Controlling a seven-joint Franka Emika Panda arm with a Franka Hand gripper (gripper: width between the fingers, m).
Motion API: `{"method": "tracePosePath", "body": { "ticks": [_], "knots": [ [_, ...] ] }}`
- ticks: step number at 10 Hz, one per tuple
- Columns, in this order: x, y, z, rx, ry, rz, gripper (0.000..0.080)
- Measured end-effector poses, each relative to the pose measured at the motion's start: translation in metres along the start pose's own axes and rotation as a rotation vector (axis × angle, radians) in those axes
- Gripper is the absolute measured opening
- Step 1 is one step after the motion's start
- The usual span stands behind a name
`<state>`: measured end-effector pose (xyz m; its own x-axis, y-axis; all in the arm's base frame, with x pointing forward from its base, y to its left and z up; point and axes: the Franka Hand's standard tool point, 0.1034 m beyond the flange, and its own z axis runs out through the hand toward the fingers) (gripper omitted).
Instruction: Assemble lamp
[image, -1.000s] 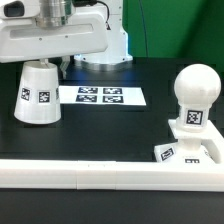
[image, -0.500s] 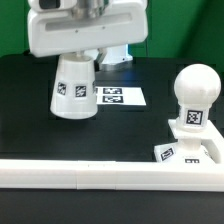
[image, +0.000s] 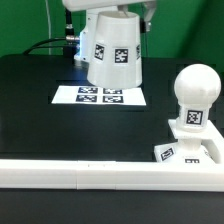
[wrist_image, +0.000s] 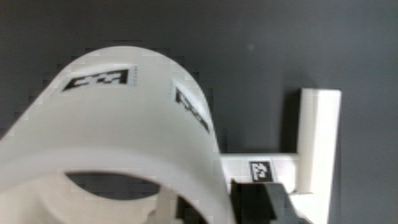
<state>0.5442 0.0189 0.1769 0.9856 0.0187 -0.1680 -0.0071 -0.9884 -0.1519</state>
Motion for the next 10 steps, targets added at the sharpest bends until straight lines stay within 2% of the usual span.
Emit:
{"method": "tracePosePath", "body": {
  "ticks": [1, 5, 6, 7, 10],
  "knots": [
    [-0.006, 0.003, 0.008, 0.002, -0.035, 0.005, 0.0044],
    [-0.006, 0.002, 0.008, 0.007, -0.039, -0.007, 0.0044],
    [-0.005, -0.004, 0.000, 0.016, -0.034, -0.019, 0.0044],
    [0.004, -0.016, -0.011, 0.029, -0.011, -0.014, 0.0044],
    [0.035, -0.056, -0.045, 0.044, -0.003, 0.014, 0.0044]
  ]
}}
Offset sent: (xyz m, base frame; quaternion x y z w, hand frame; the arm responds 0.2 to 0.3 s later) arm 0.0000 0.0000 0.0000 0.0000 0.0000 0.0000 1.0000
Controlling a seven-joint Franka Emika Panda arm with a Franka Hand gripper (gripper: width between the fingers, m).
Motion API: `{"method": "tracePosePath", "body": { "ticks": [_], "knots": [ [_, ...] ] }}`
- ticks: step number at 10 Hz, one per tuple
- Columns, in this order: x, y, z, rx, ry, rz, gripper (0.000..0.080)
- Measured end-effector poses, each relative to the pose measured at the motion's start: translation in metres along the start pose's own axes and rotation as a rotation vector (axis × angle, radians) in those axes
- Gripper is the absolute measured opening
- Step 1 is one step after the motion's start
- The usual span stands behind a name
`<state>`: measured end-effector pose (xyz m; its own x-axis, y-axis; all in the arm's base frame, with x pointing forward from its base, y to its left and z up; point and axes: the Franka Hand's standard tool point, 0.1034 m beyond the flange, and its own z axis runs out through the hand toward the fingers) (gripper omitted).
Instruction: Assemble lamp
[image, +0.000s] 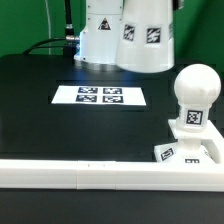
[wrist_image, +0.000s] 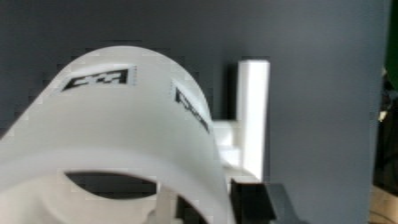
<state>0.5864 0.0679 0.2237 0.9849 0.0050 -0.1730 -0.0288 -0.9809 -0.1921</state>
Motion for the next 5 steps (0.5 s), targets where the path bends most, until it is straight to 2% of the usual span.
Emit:
{"method": "tracePosePath", "body": {
  "ticks": [2, 3, 5],
  "knots": [
    [0.015, -0.023, -0.016, 0.007, 0.020, 0.028, 0.0044],
    [0.020, -0.033, -0.019, 0.010, 0.028, 0.040, 0.0044],
    [0.027, -0.048, -0.007, 0.012, 0.027, 0.042, 0.0044]
  ]
}}
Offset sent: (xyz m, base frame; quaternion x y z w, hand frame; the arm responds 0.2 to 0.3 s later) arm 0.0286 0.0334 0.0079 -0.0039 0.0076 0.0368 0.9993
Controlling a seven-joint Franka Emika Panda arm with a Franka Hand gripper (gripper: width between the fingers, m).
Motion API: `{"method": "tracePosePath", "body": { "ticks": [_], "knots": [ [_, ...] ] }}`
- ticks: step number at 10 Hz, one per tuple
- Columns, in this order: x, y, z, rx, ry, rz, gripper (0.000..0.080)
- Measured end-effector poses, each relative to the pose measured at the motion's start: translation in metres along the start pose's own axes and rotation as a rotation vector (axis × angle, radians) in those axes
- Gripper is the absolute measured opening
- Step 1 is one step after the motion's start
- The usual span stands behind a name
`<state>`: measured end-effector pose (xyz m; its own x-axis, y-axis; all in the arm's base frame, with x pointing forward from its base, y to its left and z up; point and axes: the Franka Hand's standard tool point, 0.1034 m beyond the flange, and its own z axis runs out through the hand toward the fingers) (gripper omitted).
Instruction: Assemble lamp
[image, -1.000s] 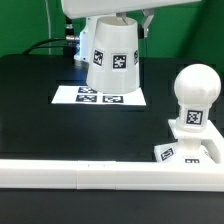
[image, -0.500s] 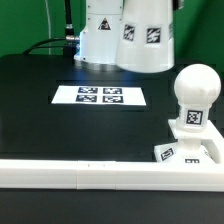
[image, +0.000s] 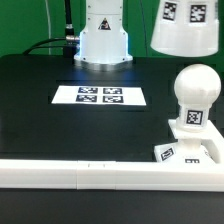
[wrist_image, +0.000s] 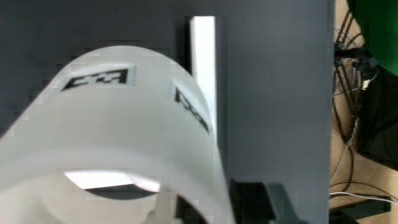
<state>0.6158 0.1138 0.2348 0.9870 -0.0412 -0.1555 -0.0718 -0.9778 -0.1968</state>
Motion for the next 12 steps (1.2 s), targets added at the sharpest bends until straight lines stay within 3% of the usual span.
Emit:
{"method": "tracePosePath", "body": {
  "ticks": [3, 6, 9, 12],
  "knots": [
    [0.005, -0.007, 0.023, -0.003, 0.000, -0.018, 0.0044],
    [0.011, 0.004, 0.047, -0.004, -0.014, -0.090, 0.0044],
    [0.019, 0.006, 0.068, -0.007, -0.007, -0.089, 0.0044],
    [0.015, 0.006, 0.079, -0.010, -0.021, -0.088, 0.0044]
  ]
}}
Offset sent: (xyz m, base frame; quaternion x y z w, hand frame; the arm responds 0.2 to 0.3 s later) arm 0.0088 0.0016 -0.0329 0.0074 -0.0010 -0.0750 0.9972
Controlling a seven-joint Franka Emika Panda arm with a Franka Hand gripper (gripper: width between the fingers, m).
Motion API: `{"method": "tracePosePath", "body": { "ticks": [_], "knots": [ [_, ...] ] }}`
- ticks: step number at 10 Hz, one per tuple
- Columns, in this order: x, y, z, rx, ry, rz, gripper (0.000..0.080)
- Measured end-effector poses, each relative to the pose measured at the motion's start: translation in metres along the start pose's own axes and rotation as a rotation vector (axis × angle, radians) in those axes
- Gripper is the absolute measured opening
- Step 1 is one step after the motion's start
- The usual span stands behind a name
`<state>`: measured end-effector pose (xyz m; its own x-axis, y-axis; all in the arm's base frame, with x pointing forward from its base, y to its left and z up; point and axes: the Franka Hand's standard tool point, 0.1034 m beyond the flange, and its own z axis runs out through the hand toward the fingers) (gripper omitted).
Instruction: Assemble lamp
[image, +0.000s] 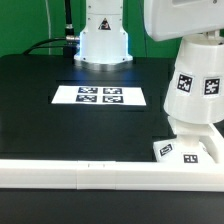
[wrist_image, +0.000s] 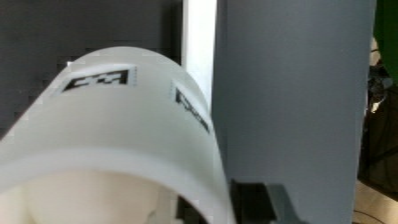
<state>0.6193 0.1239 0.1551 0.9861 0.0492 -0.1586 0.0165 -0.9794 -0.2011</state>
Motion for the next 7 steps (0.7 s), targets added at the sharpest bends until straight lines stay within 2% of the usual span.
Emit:
{"method": "tracePosePath", "body": {
  "ticks": [2, 4, 5, 6, 7],
  "knots": [
    [-0.0023, 0.0028, 0.0070, -0.003, 0.006, 0.004, 0.0044],
    [-0.0018, 0.0022, 0.0073, -0.002, 0.012, 0.007, 0.0044],
    [-0.0021, 0.0010, 0.0073, -0.002, 0.011, 0.008, 0.0174],
    [-0.0025, 0.0004, 0.0063, -0.002, 0.012, 0.011, 0.0174],
    [-0.0051, 0.0011, 0.0055, -0.002, 0.011, 0.017, 0.0365]
  ]
}}
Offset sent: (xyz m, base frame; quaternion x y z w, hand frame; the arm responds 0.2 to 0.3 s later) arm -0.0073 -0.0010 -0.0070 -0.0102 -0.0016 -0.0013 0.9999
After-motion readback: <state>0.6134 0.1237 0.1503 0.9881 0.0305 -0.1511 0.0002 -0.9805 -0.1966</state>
